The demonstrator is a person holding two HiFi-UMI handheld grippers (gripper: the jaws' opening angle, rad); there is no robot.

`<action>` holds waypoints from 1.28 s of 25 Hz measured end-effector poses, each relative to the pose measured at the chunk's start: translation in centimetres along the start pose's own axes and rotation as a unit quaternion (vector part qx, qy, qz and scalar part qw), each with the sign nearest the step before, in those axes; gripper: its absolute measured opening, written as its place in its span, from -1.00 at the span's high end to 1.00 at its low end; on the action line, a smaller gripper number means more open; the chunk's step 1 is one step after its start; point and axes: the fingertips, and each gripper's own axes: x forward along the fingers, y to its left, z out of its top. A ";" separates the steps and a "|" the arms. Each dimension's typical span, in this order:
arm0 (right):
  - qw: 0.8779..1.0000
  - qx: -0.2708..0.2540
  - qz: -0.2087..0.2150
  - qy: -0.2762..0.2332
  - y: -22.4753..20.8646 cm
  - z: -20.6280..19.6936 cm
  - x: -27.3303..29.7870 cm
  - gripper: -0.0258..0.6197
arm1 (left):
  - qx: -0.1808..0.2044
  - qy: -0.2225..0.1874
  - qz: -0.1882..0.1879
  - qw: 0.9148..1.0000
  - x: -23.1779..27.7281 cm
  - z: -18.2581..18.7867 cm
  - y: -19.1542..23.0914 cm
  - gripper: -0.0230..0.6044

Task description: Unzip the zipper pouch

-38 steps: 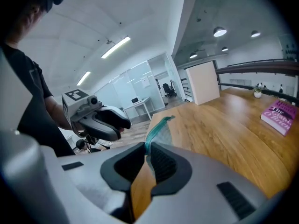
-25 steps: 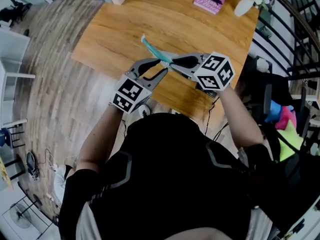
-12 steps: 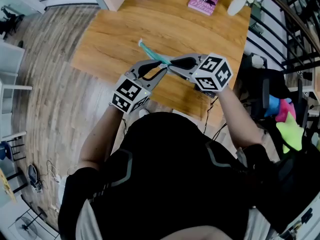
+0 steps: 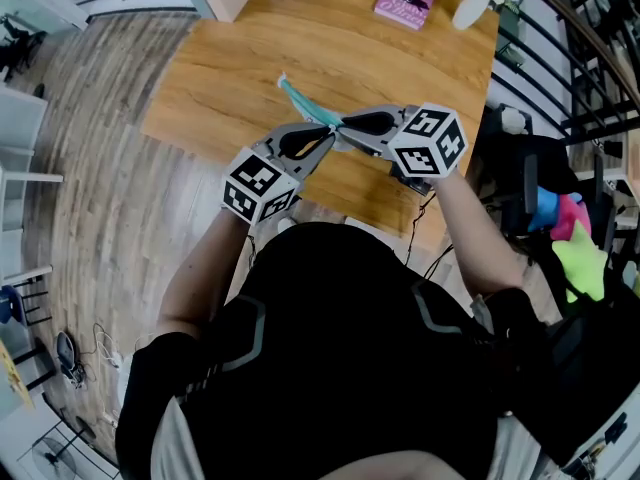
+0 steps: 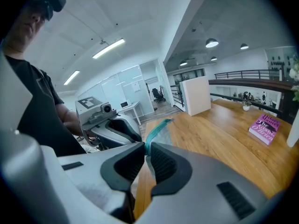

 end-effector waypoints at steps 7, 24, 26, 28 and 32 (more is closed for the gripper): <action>1.000 -0.002 0.000 0.003 0.5 -0.1 -0.2 0.76 | -0.014 0.003 0.017 1.000 -0.5 -0.2 0.7 0.80; 0.999 -0.023 0.007 0.037 0.4 -0.3 0.4 0.79 | -0.074 0.021 0.016 0.997 -0.5 -0.3 1.9 0.83; 0.997 -0.048 -0.001 0.059 0.0 -1.1 0.5 0.79 | -0.099 0.027 0.031 0.994 -0.8 -1.1 3.1 0.83; 0.996 -0.049 0.001 0.069 -0.2 -1.9 0.4 0.79 | -0.111 0.033 0.040 0.992 -1.4 -1.9 4.2 0.83; 0.998 -0.035 0.001 0.060 -0.1 -2.0 0.4 0.78 | -0.096 0.038 0.048 0.993 -2.4 -2.0 4.9 0.83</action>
